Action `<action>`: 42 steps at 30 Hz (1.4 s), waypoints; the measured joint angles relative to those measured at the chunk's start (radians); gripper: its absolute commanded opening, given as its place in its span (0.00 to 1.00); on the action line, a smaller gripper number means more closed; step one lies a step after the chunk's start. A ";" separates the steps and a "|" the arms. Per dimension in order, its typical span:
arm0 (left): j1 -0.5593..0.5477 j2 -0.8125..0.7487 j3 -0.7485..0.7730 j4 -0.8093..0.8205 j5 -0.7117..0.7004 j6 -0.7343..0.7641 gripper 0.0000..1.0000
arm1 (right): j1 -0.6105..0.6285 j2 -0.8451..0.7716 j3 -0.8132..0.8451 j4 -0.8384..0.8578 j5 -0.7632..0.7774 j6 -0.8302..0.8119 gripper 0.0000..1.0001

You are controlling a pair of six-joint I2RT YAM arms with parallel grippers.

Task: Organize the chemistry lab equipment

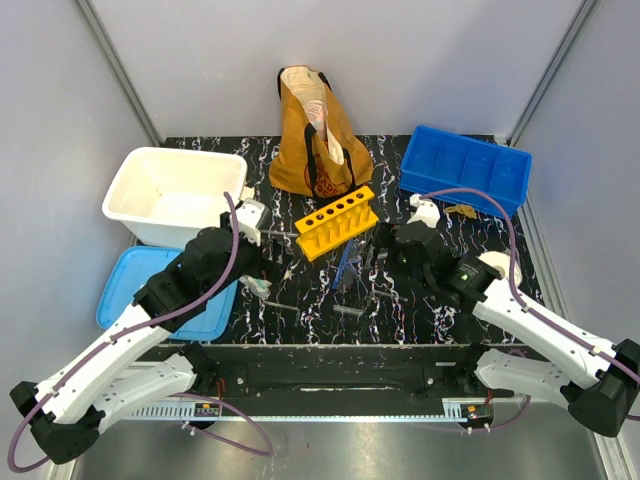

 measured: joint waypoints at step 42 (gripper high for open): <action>0.022 0.918 0.200 0.234 0.399 -0.247 0.53 | -0.001 -0.409 -0.252 0.111 -0.288 -0.206 0.81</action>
